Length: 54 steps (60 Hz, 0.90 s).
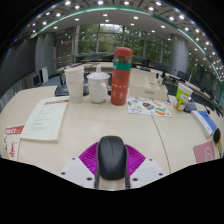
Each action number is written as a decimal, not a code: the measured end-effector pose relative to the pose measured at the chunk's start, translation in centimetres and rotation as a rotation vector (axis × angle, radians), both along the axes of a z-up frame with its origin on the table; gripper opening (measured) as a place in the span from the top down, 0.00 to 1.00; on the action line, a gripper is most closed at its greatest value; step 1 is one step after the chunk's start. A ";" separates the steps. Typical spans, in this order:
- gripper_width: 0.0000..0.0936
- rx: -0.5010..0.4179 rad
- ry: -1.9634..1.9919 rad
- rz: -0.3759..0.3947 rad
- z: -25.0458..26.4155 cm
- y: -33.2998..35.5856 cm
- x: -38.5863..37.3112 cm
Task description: Arrange mouse
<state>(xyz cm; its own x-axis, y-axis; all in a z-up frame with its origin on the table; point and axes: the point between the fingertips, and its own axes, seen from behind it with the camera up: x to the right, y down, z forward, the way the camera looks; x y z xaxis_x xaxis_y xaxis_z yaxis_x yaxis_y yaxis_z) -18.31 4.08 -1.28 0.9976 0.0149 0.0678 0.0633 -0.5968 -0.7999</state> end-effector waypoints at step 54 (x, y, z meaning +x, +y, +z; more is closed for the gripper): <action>0.64 0.070 0.021 -0.232 9.4 -13.5 39.6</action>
